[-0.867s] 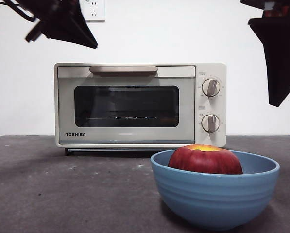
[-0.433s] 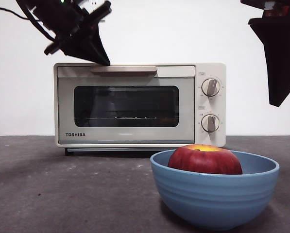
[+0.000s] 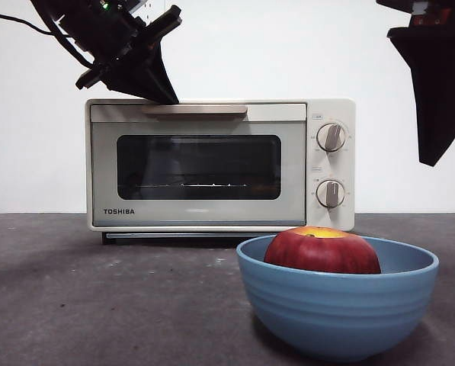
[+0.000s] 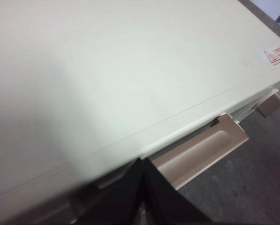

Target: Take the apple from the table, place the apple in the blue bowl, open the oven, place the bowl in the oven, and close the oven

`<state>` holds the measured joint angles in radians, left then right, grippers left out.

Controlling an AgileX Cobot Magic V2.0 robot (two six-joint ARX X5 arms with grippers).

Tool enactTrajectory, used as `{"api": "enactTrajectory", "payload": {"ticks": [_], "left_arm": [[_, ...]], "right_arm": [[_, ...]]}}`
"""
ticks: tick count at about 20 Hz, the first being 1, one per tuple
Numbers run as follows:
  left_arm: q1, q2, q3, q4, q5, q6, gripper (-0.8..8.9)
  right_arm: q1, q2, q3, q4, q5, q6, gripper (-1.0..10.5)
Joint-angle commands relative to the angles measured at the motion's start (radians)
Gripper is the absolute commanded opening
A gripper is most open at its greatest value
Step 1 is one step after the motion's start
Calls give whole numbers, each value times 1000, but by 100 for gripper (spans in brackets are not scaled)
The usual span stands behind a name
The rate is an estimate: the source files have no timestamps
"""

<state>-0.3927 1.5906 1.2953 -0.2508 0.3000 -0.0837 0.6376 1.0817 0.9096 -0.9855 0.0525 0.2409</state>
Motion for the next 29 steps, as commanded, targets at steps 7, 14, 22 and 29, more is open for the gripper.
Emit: {"api": "enactTrajectory", "payload": {"ticks": [7,14,22,29], "left_arm": [[-98,29,9,-175,-3,24,7],[-173,29,9,-307,-3,24,7],[-241,-11,9,-428,-1,57,7],[-206,-215,8,-432,-2,42,7]], "right_arm": [[6,6,5,-1,-1,10,436],[6,-41,5,-34,-1,13,436],[6,-129,5,-114,0,43,436],[6,-128,5,-53,-2,43,436]]}}
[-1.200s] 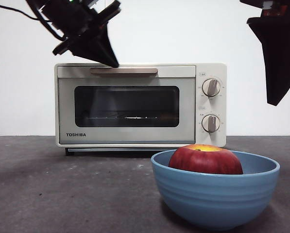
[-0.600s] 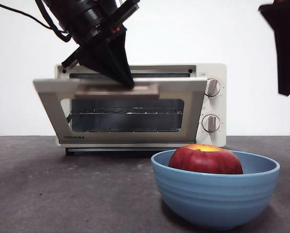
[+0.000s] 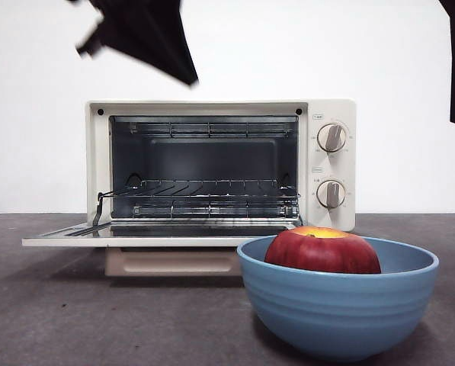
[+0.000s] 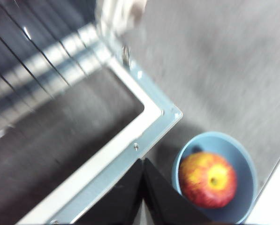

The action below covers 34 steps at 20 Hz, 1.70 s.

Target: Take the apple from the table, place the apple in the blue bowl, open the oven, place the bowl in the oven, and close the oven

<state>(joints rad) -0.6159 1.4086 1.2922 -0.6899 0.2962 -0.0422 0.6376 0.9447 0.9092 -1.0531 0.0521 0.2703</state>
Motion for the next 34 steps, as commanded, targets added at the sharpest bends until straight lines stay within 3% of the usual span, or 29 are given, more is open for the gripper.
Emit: {"api": "enactTrajectory", "payload": {"ticks": [1,5,10,16,24,30,34], "left_arm": [[32,-68,9,8,2,-2,7],[111,-218,-49,8,2,-26,7],[194,-433,-274,24,2,-60,7],[219,-682,-484,21,2,-136,7],[218,-835,-490,-25,2,-184,7],[218,-847,-490,-29,2,-185,7],[218,-847,-490,-28,2,-186,7]], "right_arm": [[6,9,5,20,-1,14,436],[6,24,0,68,-38,13,421],[6,91,-90,204,-99,14,418],[-21,190,-175,367,-144,6,368],[-20,332,-177,443,-177,3,274],[-17,355,-177,444,-220,0,123],[-18,355,-177,403,-235,0,99]]}}
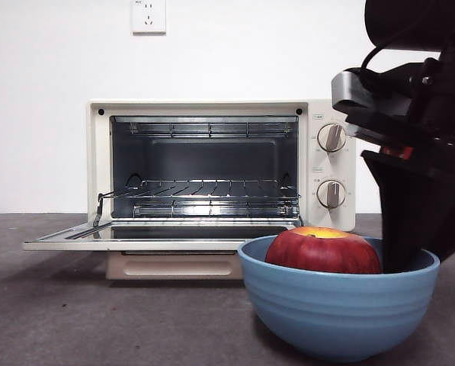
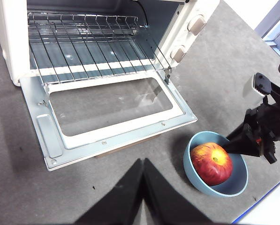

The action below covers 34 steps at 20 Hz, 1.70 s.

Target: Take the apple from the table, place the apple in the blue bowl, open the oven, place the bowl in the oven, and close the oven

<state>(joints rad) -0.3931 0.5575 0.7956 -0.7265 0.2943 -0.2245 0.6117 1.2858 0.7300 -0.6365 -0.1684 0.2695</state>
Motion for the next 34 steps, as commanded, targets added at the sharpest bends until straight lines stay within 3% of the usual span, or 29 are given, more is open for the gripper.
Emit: {"api": "enactTrajectory", "payload": {"ticks": [1,9,16,21,24,34], "left_arm": [[-5,4,7,9,4,-4,7],[-5,4,7,9,4,-2,7],[-4,5,7,11,3,7,7],[-5,12,7,15,3,26,7],[-5,17,7,16,3,38,7],[-5,18,7,14,3,65,7]], "right_arm": [[9,14,2,-23,-24,0,93],[9,14,2,-14,-46,16,3],[23,-36,38,-16,-74,103,3],[40,-34,195,-36,-60,179,3],[39,20,292,-35,-3,218,3],[16,399,715,-67,95,367,3]]}}
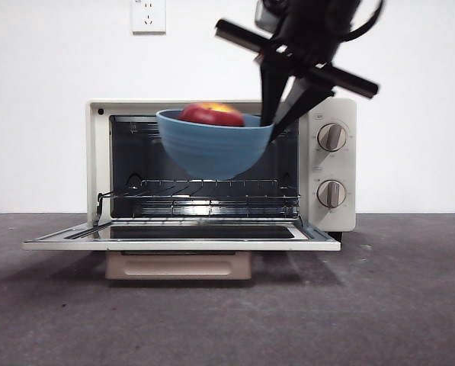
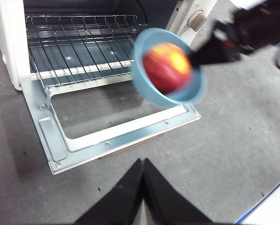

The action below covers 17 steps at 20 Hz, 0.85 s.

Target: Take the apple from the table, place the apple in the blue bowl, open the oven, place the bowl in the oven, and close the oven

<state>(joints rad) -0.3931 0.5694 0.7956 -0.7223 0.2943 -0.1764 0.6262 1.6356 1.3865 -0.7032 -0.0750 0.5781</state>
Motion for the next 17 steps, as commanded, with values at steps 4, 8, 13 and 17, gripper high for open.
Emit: {"api": "enactTrajectory", "payload": {"ticks": [4,8,13,17], "left_arm": [[-5,6,7,2,3,30,7],[-6,6,7,3,3,34,7],[-6,6,7,2,4,37,7],[-6,6,7,3,4,37,7]], "right_arm": [[-10,132,130,24,14,169,3],[-28,153,134,35,55,253,3],[-55,156,134,74,58,305,3],[-76,164,134,74,80,307,3]]}}
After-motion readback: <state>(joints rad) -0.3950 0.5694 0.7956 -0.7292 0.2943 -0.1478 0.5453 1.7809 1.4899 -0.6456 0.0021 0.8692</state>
